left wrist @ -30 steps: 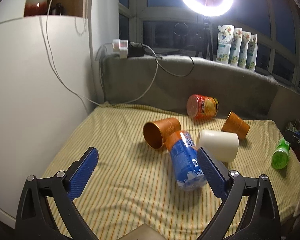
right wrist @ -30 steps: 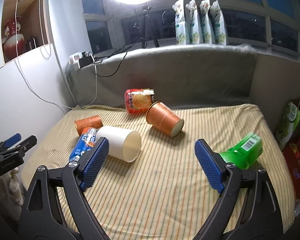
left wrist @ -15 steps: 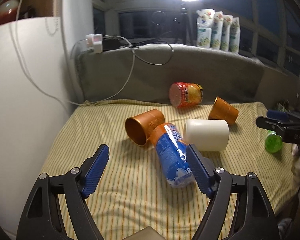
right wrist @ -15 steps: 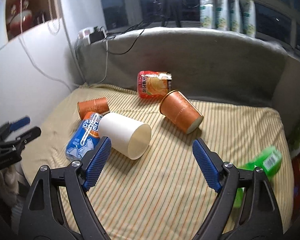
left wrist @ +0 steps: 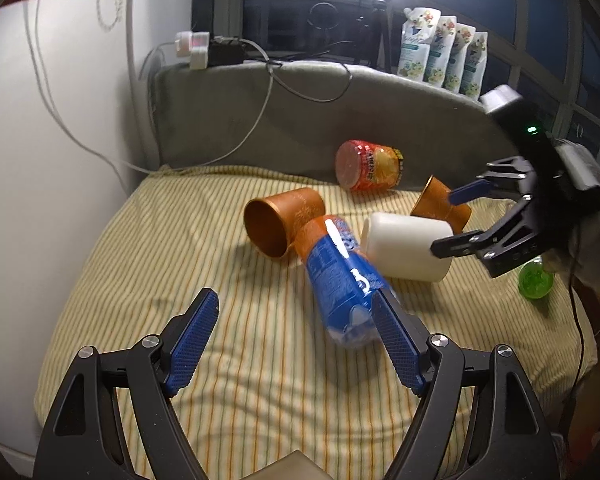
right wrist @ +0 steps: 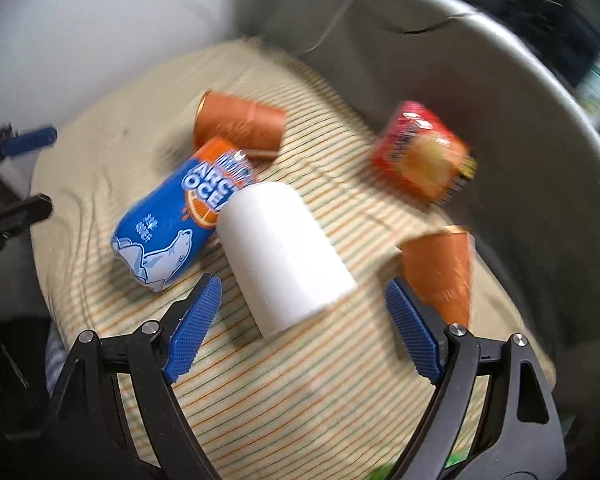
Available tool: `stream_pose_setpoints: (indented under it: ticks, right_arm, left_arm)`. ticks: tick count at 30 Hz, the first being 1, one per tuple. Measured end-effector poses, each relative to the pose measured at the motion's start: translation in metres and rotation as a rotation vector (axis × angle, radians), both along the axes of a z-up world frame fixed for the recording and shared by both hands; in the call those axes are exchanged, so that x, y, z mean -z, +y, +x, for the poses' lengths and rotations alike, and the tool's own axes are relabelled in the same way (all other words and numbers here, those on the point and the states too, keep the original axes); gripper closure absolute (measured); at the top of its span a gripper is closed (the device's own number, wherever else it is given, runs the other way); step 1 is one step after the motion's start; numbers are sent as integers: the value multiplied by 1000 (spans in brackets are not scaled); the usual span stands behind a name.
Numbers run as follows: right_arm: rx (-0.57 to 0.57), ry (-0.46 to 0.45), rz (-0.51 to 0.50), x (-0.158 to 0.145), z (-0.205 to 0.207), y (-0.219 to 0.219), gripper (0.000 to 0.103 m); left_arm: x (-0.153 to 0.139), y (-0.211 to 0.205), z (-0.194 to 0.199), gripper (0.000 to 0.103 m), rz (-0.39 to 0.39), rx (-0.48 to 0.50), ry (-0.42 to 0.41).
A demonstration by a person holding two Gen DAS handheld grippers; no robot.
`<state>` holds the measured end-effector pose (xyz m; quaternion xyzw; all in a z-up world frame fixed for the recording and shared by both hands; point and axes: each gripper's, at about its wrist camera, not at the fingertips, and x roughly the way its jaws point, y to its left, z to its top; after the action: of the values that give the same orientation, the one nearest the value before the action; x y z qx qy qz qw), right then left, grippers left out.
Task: Flip cup upright
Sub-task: 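Move the right tool toward the white paper cup lying on its side, then close the right tool around the white paper cup's base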
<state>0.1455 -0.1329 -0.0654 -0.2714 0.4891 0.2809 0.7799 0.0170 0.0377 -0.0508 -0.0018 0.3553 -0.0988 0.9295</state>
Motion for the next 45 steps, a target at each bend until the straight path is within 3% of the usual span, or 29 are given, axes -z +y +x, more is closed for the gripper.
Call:
stream_pose_setpoints:
  ticks: [9,14,17,23,31,38,45]
  right_arm:
    - [-143,81,-192,39,19,34,16]
    - [-180,111,-235,52,23,40,16]
    - [-202,106,-260,58,21,40,23]
    - [-229,77,-263,49,8,37,24]
    - [-340,43,-295,25,-44,28,25]
    - [-435,56,-337,35,-90,19,26]
    - [-436,96,-302,40,-109,11,26]
  left_arm:
    - [6,25,-2,24,-3,-70,26]
    - [10,30,1,24,-7,-82,34]
    - [10,31,3,24,-6,-92,33]
    - [13,35,8,24,-16,-102,50]
    - [14,23,3,24,35,-28,56]
    - [12,3,-3,24,57,56,65]
    - [10,-20,-8,24,94,146,74]
